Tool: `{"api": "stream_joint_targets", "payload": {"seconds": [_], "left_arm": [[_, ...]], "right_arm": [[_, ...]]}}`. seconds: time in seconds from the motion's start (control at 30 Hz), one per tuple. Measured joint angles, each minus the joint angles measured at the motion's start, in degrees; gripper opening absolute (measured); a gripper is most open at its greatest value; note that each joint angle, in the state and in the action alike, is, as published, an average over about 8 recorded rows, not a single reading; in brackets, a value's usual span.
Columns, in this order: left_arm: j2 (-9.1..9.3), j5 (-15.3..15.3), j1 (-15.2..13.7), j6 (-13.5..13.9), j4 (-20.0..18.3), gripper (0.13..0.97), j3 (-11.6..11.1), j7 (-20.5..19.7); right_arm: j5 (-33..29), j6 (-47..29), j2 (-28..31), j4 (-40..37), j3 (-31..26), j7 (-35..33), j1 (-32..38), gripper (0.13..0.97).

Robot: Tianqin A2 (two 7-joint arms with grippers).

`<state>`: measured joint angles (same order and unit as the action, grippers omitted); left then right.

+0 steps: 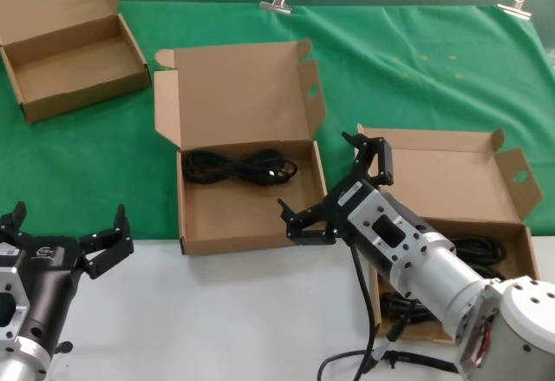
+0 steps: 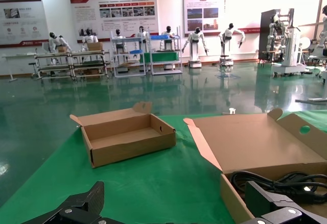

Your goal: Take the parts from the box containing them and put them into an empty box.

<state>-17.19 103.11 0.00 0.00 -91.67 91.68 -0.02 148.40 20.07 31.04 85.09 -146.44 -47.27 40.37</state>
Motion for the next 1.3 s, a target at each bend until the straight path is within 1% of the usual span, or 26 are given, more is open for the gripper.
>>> {"api": "stream_joint_targets", "payload": {"seconds": [0.1, 1.3], "left_arm": [[0.00, 0.00, 0.00, 0.00, 0.00, 0.966, 0.00, 0.00], [0.00, 0.01, 0.00, 0.00, 0.00, 0.966, 0.00, 0.01]], "right_arm": [[-2.17, -0.96, -0.66, 0.32, 2.63, 2.29, -1.94, 0.962], [-28.43, -12.61, -8.71, 4.14, 34.44, 29.68, -25.41, 0.966]]}}
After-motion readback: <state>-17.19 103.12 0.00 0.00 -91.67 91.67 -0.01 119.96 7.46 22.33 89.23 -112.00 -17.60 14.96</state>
